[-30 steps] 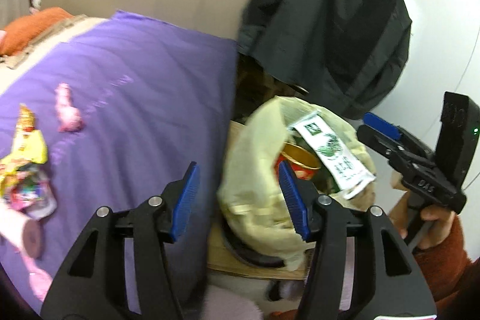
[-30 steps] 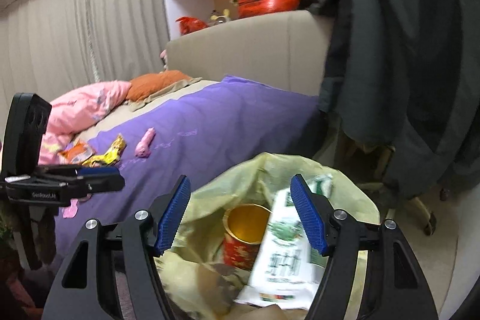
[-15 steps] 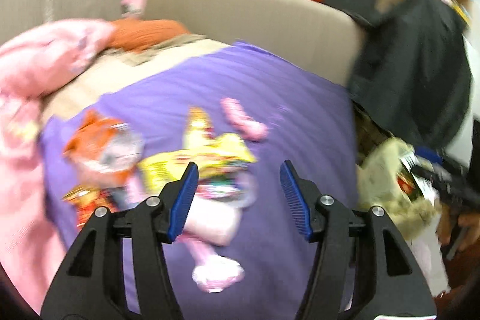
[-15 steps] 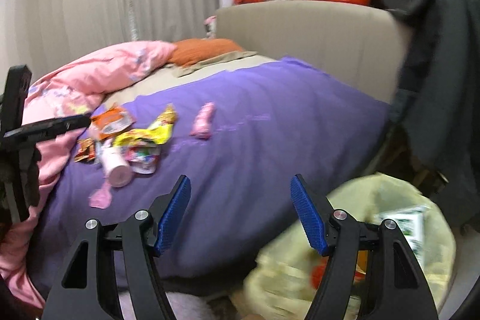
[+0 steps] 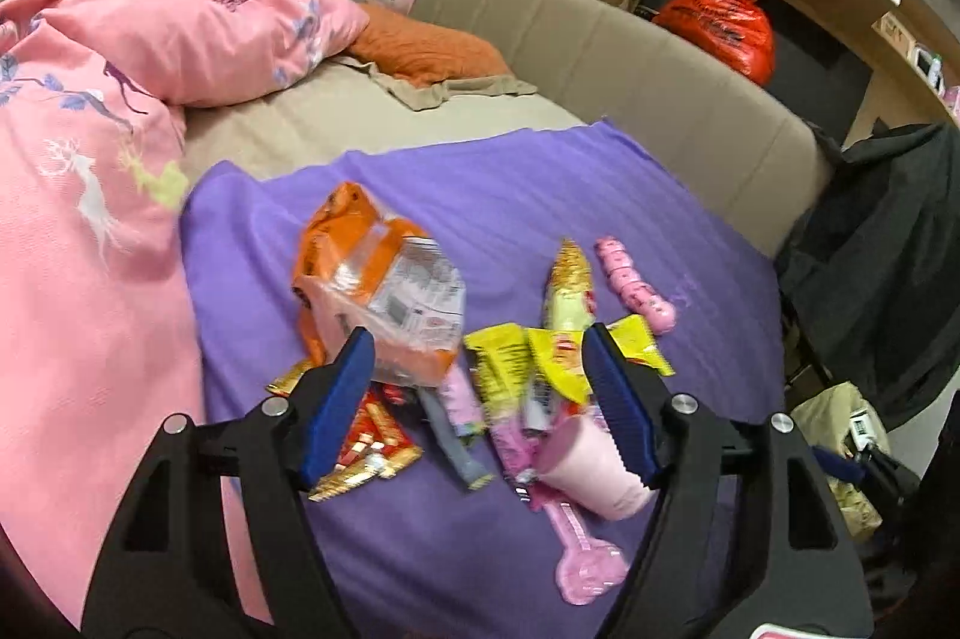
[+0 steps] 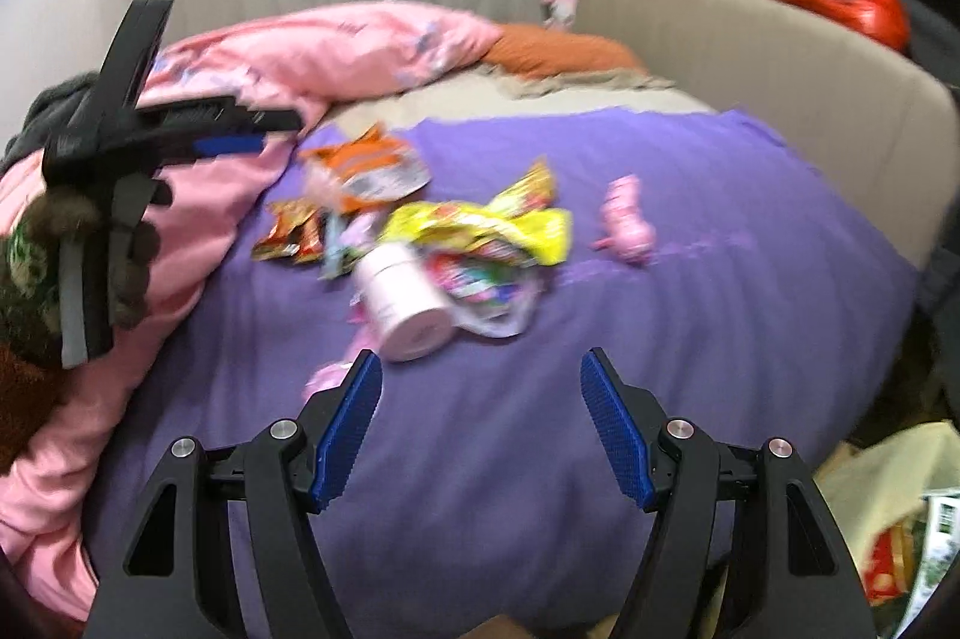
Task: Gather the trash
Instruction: 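Return both tools to the bed over the remaining wrappers, then grasp the orange snack bag with the left gripper while the right grasps the pink tray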
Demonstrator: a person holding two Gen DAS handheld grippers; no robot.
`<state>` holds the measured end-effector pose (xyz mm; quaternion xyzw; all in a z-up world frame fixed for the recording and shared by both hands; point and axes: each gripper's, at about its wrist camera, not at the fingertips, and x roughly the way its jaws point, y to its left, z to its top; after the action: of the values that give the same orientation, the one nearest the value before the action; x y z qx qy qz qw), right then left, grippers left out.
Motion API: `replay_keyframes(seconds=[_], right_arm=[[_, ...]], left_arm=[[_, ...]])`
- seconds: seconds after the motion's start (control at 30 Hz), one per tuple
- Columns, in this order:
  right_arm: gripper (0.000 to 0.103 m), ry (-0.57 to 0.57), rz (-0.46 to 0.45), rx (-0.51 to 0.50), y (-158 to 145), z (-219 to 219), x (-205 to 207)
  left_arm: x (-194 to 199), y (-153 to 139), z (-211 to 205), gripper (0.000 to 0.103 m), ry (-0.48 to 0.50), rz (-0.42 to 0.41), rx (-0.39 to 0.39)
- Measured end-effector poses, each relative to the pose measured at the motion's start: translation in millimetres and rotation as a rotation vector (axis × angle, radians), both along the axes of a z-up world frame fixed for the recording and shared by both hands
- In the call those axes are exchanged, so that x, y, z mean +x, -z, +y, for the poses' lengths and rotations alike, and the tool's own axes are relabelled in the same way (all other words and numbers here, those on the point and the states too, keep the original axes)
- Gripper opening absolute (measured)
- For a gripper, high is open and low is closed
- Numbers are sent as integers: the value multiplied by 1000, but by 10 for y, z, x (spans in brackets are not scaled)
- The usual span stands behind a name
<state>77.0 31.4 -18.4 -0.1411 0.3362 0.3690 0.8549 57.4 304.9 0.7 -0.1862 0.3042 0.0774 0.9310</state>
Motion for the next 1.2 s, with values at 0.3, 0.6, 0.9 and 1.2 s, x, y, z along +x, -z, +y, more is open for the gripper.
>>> replay_keyframes(seconds=[0.3,0.6,0.9,1.2], right_arm=[[63,-89,71,-73,488,538,-95],[62,-75,48,-52,597,651,-125],[46,-142,131,-111,858,962,-57],[44,-155,90,-74,715,741,-269]], left_arm=[[441,143,746,71,-139,98,74],[822,808,794,61,-120,221,-14],[830,971,957,58,-172,296,-199],[812,1014,904,60,-143,264,-172]])
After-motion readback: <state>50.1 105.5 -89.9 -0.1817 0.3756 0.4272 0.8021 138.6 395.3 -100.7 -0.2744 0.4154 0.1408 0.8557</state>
